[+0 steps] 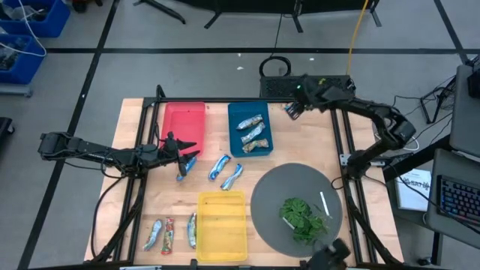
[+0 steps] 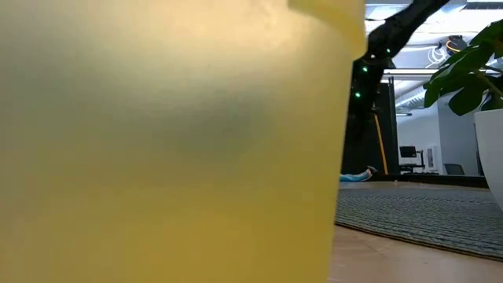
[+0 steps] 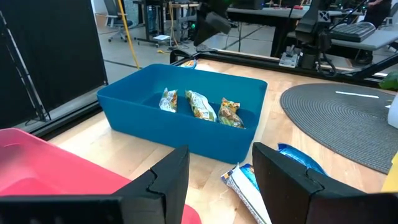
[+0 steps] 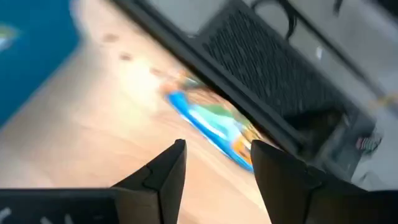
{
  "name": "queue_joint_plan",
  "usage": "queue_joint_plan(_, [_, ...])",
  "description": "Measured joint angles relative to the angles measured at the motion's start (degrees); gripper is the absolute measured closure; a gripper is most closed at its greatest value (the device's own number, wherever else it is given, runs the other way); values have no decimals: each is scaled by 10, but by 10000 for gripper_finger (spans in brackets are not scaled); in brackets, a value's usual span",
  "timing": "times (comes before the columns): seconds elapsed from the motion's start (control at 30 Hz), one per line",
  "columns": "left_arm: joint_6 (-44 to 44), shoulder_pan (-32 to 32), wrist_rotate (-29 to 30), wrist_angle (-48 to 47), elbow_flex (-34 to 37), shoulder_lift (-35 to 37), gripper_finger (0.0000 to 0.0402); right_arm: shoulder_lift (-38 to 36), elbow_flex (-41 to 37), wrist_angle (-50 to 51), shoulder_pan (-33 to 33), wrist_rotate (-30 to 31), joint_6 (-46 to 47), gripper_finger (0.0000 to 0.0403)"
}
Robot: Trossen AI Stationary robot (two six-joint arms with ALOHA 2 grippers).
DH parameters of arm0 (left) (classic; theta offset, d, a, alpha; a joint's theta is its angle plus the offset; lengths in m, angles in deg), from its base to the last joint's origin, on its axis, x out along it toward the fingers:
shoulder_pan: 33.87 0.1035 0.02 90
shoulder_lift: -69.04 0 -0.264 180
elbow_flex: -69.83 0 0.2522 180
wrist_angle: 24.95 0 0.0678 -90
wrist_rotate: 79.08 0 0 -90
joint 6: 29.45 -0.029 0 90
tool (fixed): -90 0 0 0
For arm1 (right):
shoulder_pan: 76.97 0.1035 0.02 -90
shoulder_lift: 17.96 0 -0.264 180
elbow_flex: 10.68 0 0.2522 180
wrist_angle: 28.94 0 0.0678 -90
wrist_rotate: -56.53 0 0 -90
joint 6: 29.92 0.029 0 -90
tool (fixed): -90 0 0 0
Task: Pick and place Granola Bars by type
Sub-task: Put the yellow granola bar into the blue bin
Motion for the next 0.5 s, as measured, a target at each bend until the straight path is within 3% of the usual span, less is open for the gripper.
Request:
queue_joint_plan(0.2, [0, 0, 0, 0, 0, 0, 222, 1, -7, 7, -102, -99, 58, 228])
queue_joint_plan(0.5, [0, 0, 0, 0, 0, 0, 222, 9, -37, -8, -146, -82, 83, 233])
